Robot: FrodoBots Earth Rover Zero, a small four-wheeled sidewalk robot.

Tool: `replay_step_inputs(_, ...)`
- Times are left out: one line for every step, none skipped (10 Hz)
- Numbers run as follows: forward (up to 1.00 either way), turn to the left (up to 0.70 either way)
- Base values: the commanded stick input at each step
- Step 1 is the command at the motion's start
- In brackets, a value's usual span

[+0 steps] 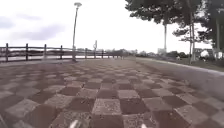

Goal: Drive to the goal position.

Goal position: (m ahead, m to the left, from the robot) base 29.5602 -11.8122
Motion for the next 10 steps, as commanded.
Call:
replay_step_inputs(0.70, 0.00)
replay_step_inputs(0.70, 0.01)
replay_step_inputs(0.70, 0.02)
replay_step_inputs(0.70, 0.02)
replay_step_inputs(0.70, 0.01)
replay_step_inputs(0.70, 0.00)
replay_step_inputs(0.70, 0.02)
replay_step_inputs(0.70, 0.02)
replay_step_inputs(0.70, 0.02)
replay_step_inputs(0.70, 0.02)
